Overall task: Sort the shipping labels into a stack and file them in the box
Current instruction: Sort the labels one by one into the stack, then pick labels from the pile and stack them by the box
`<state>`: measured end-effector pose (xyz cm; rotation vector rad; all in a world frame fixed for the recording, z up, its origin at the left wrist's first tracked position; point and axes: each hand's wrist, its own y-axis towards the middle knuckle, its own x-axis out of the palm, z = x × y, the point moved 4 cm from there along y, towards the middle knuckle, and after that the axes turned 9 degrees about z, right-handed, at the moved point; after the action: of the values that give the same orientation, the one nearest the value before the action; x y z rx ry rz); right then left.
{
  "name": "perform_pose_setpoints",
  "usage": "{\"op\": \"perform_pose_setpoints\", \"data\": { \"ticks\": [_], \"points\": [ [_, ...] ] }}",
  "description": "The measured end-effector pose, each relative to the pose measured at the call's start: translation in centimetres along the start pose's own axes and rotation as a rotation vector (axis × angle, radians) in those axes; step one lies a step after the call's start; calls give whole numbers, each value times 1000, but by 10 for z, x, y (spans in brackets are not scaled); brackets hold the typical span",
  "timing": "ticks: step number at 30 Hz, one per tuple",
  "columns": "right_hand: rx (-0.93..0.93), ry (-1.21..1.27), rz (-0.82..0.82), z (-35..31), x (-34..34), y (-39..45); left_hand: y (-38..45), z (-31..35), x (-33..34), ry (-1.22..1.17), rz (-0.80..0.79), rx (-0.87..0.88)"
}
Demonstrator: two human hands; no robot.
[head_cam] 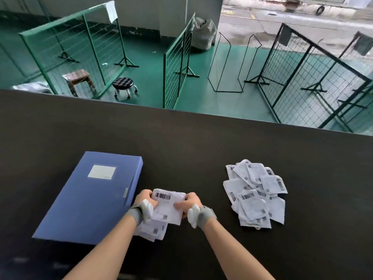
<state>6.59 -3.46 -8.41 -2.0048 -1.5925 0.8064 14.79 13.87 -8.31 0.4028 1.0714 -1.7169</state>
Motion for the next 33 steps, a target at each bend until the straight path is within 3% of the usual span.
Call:
{"op": "perform_pose_setpoints", "data": {
  "ticks": [7,12,19,22,26,33],
  "points": [
    [69,-172,98,14,35,-12,-10,-36,-1,198,19,-5],
    [63,-408,228,16,49,-11,-13,-39,2,242,153,117],
    [43,-585,219,7,41,-13,-17,-17,1,471,331,298],
    [20,-588,277,-1,11,-10,-12,7,7,353,281,306],
    [3,-569,443,1,-63,-4,-9,51,35,51,42,224],
    [82,-864,696,26,-212,-6,8,80,118,-249,-138,50]
  ]
}}
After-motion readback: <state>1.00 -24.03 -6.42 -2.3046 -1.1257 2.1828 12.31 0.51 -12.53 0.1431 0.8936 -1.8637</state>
